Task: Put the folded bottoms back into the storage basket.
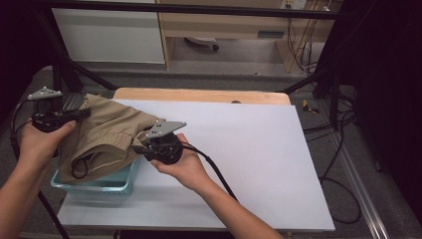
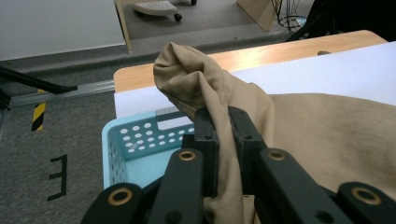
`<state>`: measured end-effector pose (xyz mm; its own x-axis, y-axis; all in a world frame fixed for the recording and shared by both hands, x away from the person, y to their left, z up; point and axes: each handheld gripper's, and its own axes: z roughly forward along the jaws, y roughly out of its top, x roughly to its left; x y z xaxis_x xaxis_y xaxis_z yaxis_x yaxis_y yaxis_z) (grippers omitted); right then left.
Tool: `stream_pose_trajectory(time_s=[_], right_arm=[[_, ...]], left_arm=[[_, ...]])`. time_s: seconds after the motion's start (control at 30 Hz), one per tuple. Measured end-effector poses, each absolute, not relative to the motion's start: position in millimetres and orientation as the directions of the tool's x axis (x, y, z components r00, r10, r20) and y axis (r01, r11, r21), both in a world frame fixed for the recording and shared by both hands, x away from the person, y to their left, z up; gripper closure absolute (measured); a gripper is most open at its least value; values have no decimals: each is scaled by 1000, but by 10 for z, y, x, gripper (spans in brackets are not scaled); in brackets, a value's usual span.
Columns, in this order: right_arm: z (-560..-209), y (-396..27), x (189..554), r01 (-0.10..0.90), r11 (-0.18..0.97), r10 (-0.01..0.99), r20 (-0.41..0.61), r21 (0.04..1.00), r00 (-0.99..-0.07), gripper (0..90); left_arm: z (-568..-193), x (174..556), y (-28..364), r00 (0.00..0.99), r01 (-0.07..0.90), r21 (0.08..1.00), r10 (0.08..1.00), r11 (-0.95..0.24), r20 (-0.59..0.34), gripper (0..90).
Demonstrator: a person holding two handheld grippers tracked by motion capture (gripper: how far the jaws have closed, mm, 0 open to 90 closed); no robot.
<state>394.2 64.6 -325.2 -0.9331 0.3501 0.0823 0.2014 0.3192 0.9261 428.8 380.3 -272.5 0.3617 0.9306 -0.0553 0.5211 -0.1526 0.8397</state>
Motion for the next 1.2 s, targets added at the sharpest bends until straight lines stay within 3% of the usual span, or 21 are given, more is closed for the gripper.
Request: stream_pose_trajectory(time_s=[0.83,1.2], right_arm=[[-3503,883,3809,187,353,343,60,917,-937,831],[-3570,873,3773,194,330,353,70,924,-933,831]], left_arm=[[-2768,4296,3984,310,528,836,950,-147,-29,833],[-2692,4252,4052,294,512,854,953,-94,-72,833]])
